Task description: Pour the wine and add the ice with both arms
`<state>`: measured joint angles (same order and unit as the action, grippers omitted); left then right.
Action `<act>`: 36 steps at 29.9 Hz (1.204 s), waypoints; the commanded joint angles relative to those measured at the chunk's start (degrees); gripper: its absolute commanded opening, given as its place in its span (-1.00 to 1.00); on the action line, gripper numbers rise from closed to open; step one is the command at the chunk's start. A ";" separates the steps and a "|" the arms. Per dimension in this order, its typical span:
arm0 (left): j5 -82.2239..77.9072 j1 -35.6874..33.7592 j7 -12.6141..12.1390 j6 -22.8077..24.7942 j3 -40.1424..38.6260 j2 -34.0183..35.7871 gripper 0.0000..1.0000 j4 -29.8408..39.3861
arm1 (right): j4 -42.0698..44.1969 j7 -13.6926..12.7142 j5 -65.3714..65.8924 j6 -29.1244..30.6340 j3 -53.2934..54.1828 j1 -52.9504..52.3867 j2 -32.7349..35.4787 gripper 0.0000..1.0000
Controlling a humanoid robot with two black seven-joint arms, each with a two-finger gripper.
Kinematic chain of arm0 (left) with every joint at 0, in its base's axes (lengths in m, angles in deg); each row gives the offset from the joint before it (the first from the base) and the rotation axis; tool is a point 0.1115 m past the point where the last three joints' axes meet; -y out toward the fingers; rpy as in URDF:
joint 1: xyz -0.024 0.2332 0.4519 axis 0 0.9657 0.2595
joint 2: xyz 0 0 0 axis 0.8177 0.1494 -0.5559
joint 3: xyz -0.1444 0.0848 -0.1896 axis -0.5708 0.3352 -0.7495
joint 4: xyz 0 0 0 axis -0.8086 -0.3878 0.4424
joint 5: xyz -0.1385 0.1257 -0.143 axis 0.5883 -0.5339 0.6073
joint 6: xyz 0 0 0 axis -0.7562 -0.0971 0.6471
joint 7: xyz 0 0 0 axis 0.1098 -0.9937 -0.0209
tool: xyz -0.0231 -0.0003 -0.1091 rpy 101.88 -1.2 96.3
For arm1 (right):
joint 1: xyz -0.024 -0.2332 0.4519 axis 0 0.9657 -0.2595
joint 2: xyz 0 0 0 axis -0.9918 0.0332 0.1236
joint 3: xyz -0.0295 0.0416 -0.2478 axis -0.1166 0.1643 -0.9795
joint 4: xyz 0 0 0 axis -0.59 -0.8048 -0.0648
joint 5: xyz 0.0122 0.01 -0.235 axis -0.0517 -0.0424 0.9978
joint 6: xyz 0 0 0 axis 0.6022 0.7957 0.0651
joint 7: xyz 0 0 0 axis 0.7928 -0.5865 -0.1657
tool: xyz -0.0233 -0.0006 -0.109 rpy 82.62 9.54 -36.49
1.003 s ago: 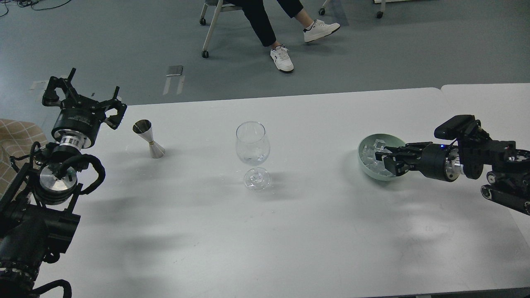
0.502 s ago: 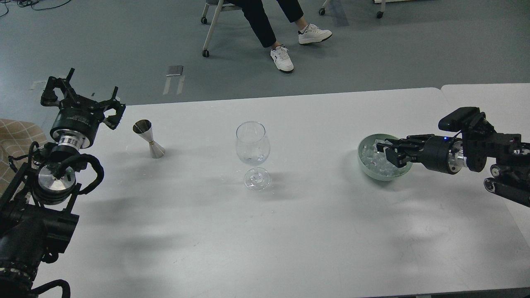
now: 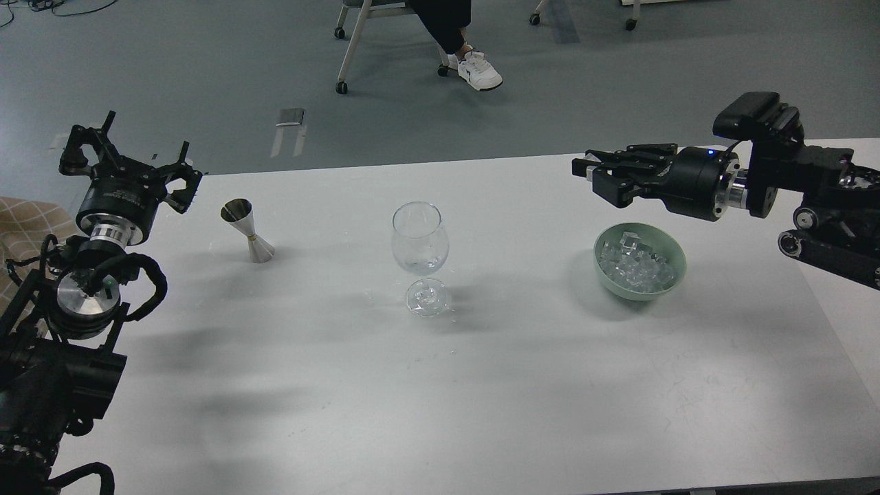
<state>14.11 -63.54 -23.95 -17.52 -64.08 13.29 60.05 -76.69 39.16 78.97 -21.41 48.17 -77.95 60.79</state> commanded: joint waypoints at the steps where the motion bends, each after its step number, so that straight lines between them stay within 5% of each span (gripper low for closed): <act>1: 0.08 0.01 -0.02 0.00 -0.10 0.38 0.95 -0.01 | -1.29 0.00 0.03 -1.08 0.34 -1.65 -4.93 -0.43; 13: 0.09 0.01 -0.02 0.00 -1.15 0.91 0.95 -0.01 | 5.12 0.00 0.38 -1.61 0.34 -2.45 -21.46 -0.41; 36: 0.61 0.01 -0.11 0.09 -1.51 1.87 0.95 -0.10 | 3.72 0.00 0.21 -1.44 -0.09 -2.09 -21.12 -0.27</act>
<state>14.72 -63.45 -24.05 -17.43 -65.51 14.96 59.94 -72.01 39.17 79.17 -22.95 48.19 -79.96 39.24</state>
